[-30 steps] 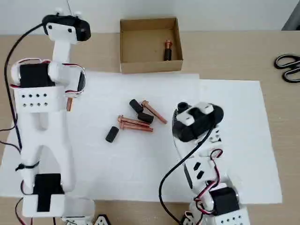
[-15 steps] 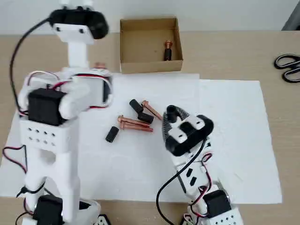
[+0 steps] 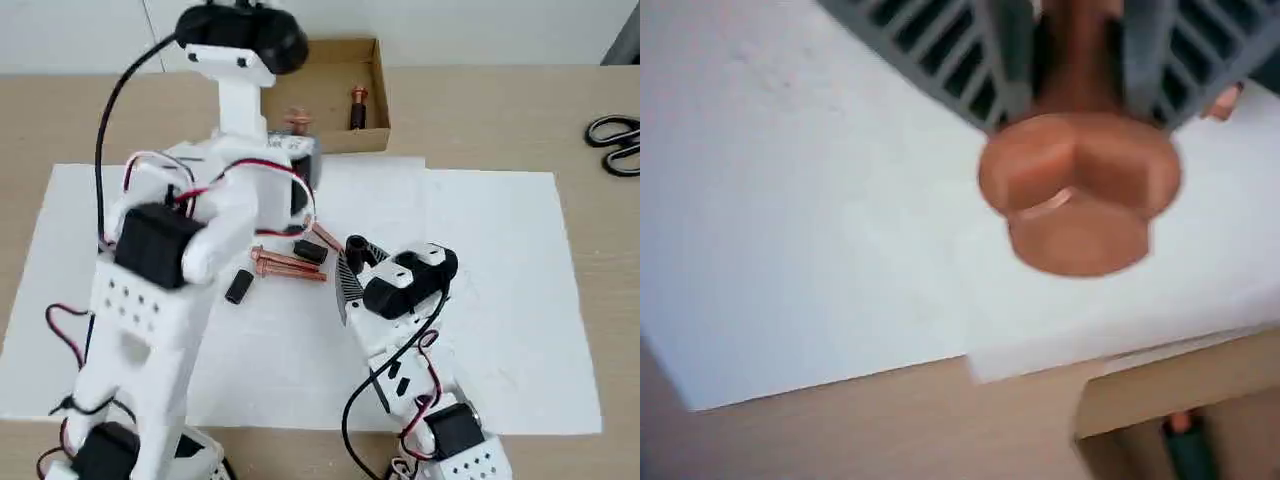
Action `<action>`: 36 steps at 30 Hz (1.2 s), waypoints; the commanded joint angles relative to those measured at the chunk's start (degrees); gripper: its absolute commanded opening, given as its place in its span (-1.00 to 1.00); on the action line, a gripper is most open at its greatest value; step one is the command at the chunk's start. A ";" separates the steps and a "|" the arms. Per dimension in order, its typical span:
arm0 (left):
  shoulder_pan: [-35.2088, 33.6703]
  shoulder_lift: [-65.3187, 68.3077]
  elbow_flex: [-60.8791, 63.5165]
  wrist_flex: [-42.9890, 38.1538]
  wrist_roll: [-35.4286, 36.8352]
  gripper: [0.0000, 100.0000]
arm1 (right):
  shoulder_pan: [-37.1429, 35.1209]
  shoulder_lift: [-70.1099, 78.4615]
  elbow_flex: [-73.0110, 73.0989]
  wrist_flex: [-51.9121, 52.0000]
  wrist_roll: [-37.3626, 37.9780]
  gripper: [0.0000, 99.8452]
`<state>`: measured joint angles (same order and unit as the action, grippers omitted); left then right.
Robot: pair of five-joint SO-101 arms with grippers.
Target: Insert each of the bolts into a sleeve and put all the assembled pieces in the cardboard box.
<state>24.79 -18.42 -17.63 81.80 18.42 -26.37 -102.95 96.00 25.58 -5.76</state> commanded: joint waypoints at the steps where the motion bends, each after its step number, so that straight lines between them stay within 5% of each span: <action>1: 3.52 -6.07 2.51 -0.53 0.09 -0.99 | -0.57 -0.92 0.44 1.19 -0.70 -0.99; 11: 3.52 -20.66 28.53 -26.46 -3.25 -0.99 | -0.66 -0.92 0.44 2.68 -0.79 -0.99; 22: 0.79 -40.79 62.81 -44.48 -3.96 -0.99 | -6.11 -0.75 0.44 3.21 -0.79 -0.99; 36: 1.05 -43.16 70.02 -49.76 -3.87 -0.99 | -10.68 -0.84 0.44 4.70 -0.79 -0.99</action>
<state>25.85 -60.44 52.79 35.38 14.20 -35.87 -102.95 96.00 30.15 -6.02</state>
